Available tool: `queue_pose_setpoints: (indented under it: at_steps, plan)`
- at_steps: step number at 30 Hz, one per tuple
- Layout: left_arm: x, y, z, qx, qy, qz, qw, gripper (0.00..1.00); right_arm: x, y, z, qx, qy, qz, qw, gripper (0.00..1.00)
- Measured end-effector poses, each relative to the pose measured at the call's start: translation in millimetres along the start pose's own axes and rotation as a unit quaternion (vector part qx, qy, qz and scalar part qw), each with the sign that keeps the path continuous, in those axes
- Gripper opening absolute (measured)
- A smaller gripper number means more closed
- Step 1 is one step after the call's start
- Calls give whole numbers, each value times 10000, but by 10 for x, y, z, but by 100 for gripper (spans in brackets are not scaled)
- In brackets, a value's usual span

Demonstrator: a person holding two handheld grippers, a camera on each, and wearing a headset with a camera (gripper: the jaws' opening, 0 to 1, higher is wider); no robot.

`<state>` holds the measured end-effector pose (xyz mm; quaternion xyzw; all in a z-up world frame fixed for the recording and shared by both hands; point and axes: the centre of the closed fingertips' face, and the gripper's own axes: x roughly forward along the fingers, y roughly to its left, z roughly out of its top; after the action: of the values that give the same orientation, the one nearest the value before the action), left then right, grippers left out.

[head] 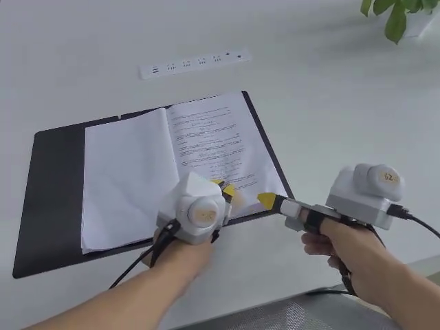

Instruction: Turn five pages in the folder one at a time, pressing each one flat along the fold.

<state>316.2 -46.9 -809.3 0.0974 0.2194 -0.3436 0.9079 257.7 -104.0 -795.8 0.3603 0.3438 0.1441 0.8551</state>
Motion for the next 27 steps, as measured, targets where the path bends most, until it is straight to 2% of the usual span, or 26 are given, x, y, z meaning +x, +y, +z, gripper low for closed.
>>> queue_pose_setpoints:
  at_steps: [8, 15, 23, 27]
  plan:
    - [-6, 1, -8, 2, 2, 2, 10000, 6, 5, -115, 54, 126, -153, -237, 9995, 1]
    - [-12, 5, -11, -23, 13, 8, 10000, 6, 12, -129, 51, 178, -193, -277, 9993, 0]
    - [-12, 13, 7, -205, 55, 8, 9998, 7, -8, -62, 96, 103, -239, -221, 9994, 0]
    - [-62, 41, 10, -378, 253, -77, 9989, 8, -34, 59, 135, 19, -312, -132, 9994, 0]
